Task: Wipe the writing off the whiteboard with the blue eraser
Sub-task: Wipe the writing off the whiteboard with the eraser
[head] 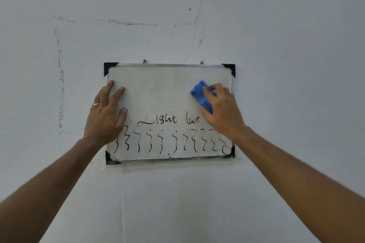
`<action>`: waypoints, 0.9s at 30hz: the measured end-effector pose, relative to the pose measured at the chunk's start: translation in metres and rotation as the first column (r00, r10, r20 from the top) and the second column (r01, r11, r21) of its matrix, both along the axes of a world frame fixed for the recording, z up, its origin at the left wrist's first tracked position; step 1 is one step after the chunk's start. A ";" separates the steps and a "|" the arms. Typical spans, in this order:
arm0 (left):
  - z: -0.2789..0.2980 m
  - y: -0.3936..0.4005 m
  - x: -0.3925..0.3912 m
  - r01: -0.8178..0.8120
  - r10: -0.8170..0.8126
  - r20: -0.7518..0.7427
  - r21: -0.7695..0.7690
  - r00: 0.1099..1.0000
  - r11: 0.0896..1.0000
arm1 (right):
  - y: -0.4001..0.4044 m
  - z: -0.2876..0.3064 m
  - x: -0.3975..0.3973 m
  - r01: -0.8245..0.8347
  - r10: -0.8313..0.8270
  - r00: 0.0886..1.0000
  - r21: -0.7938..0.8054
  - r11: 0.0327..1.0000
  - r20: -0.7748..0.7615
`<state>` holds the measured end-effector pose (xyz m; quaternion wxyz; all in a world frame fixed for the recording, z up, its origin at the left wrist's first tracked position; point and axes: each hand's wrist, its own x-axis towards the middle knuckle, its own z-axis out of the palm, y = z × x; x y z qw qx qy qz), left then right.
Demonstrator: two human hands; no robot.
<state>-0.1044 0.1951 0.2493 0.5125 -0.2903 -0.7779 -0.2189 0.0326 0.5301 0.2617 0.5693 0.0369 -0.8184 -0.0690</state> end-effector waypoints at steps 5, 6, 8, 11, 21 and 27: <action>0.000 -0.001 0.000 -0.003 0.003 -0.006 -0.006 1.000 1.000 | 0.021 0.006 0.011 0.039 -0.039 0.999 0.007 0.999 -0.009; 0.000 -0.001 0.000 -0.003 0.003 -0.003 -0.005 1.000 1.000 | 0.022 0.010 0.011 0.045 -0.047 0.998 -0.070 0.997 -0.037; 0.000 0.000 0.001 0.001 -0.001 0.008 0.000 1.000 1.000 | 0.014 0.002 0.007 0.022 -0.022 1.000 -0.056 0.998 -0.006; 0.001 -0.001 0.001 0.004 -0.004 0.004 -0.005 1.000 1.000 | 0.024 -0.012 0.013 0.004 -0.013 0.997 0.117 0.993 0.082; 0.001 0.000 0.003 0.006 -0.006 0.007 -0.005 1.000 1.000 | 0.051 0.003 0.026 0.056 -0.058 0.997 0.027 0.998 0.047; 0.001 0.000 0.004 0.008 -0.008 0.013 -0.005 1.000 1.000 | 0.048 -0.017 0.022 -0.004 0.000 0.997 0.047 0.999 0.075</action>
